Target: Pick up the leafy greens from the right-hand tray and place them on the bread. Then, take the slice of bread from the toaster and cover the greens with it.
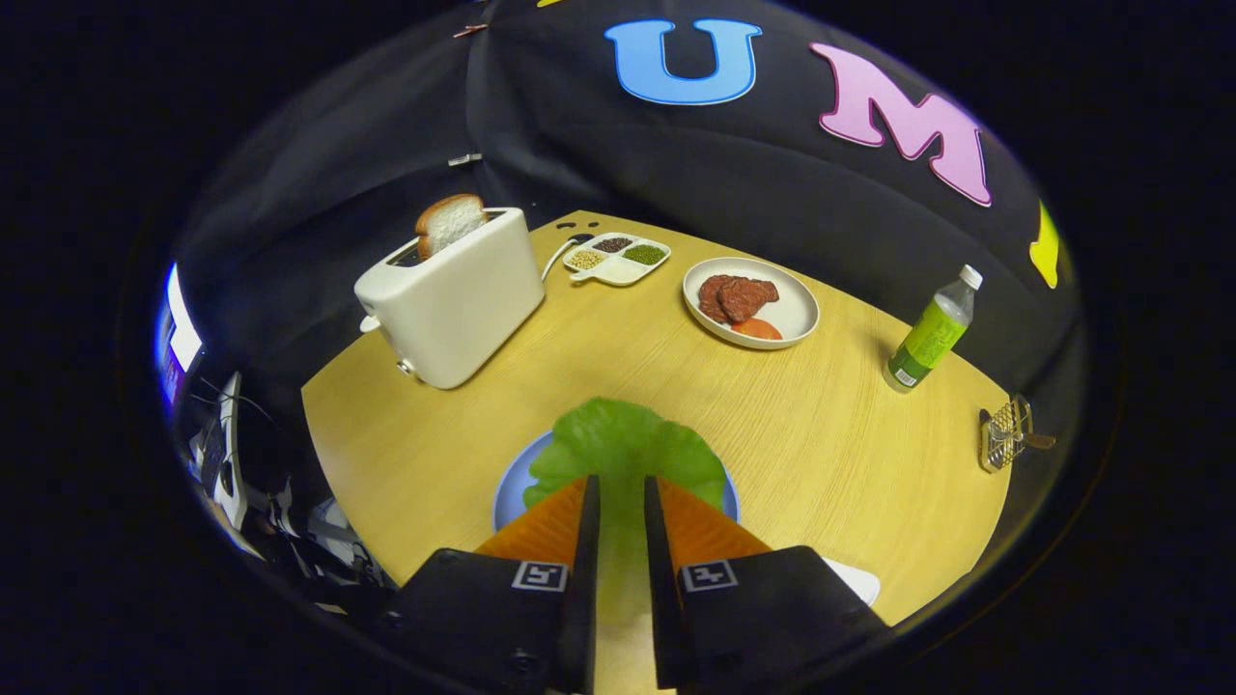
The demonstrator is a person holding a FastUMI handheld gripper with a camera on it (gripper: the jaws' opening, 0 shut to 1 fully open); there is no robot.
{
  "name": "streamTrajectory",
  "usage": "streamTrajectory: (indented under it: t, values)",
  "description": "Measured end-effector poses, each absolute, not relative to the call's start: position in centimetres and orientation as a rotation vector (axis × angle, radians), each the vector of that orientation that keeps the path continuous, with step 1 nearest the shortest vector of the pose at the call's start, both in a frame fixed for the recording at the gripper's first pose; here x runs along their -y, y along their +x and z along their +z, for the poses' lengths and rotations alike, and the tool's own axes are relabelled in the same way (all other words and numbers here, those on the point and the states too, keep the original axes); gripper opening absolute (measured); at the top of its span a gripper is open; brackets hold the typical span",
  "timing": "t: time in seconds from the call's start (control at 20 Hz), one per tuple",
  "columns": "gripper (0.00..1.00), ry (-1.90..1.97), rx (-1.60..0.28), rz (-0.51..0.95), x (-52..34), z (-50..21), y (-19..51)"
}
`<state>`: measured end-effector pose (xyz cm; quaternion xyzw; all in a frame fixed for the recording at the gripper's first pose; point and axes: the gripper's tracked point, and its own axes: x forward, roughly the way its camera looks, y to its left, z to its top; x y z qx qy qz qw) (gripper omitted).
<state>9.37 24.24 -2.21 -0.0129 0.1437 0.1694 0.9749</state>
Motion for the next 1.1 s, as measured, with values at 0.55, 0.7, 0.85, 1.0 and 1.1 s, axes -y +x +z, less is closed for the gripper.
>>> streamTrajectory:
  t: [0.55,0.7,0.85,1.0,1.1]
  values:
    - [0.59,0.021,-0.117,0.335,-25.7,6.2,5.9]
    - [0.62,0.021,-0.051,0.357,-27.9,10.4,5.0]
    - [0.64,0.033,-0.009,0.381,-31.1,14.1,5.2]
    - [0.64,0.061,0.004,0.397,-34.8,16.9,6.4]
    - [0.64,0.075,0.008,0.406,-37.4,18.3,7.6]
